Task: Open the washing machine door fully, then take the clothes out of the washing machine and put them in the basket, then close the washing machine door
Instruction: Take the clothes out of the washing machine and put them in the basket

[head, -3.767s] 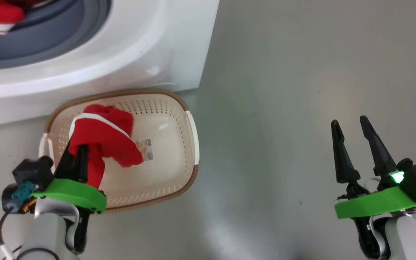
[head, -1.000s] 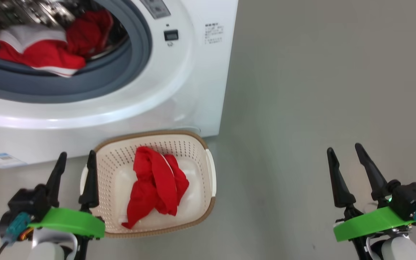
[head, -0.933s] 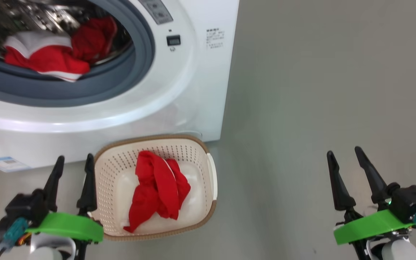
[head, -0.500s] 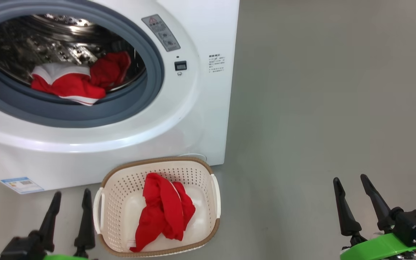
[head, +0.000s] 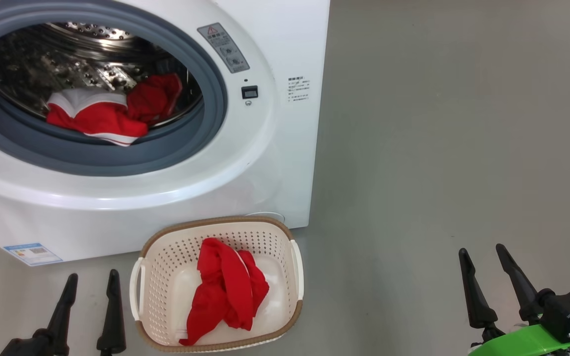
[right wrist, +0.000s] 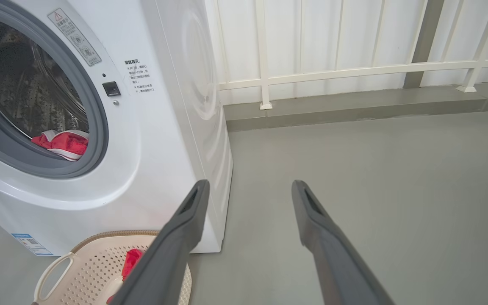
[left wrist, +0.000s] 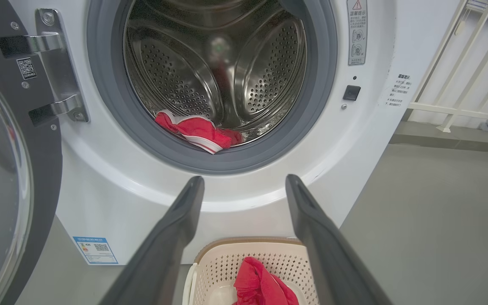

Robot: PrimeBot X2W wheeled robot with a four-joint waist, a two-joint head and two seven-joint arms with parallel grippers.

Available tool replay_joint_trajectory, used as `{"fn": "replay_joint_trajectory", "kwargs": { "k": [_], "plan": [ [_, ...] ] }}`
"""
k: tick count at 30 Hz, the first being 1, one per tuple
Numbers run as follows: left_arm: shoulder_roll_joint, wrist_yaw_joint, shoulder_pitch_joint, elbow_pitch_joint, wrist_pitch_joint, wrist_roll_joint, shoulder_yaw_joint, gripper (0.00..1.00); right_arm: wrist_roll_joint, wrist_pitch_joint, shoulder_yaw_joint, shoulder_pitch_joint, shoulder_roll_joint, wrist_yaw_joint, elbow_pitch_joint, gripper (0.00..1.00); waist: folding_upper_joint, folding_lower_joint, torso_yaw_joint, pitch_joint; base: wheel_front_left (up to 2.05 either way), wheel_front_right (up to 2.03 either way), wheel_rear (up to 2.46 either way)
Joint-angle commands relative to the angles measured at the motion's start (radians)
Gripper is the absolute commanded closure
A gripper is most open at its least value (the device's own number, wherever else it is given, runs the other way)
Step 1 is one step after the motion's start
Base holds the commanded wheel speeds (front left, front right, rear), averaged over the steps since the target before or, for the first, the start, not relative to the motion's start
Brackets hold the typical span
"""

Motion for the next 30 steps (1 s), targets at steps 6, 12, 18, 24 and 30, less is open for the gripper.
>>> {"fn": "replay_joint_trajectory", "kwargs": {
  "k": [6, 12, 18, 24, 30],
  "plan": [
    [0.006, -0.006, -0.046, -0.012, -0.005, 0.004, 0.034, 0.00, -0.003, -0.006, 0.024, -0.035, -0.009, 0.005, -0.027, 0.00, -0.0001, 0.0000, -0.004, 0.028, 0.00, 0.00, 0.00],
    [0.006, -0.006, -0.142, 0.052, -0.005, 0.025, 0.028, 0.00, -0.001, -0.006, 0.025, -0.064, -0.006, 0.005, -0.037, 0.00, -0.0001, 0.0000, -0.011, 0.093, 0.00, 0.00, 0.00],
    [0.015, -0.006, -0.318, 0.154, -0.005, 0.066, 0.038, 0.00, -0.002, -0.006, 0.036, -0.114, -0.004, 0.005, -0.048, 0.00, -0.0001, 0.0000, -0.032, 0.194, 0.00, 0.00, 0.00],
    [0.051, -0.006, -0.531, 0.282, -0.005, 0.098, 0.059, 0.00, 0.017, -0.006, 0.060, -0.172, -0.004, 0.005, -0.059, 0.00, -0.0001, 0.0000, -0.058, 0.301, 0.00, 0.00, 0.00],
    [0.102, 0.016, -0.732, 0.412, -0.005, 0.151, 0.067, 0.00, 0.043, -0.006, 0.089, -0.219, -0.004, 0.005, -0.062, 0.00, -0.0001, 0.0000, -0.091, 0.387, 0.00, 0.00, 0.00]
  ]
}}
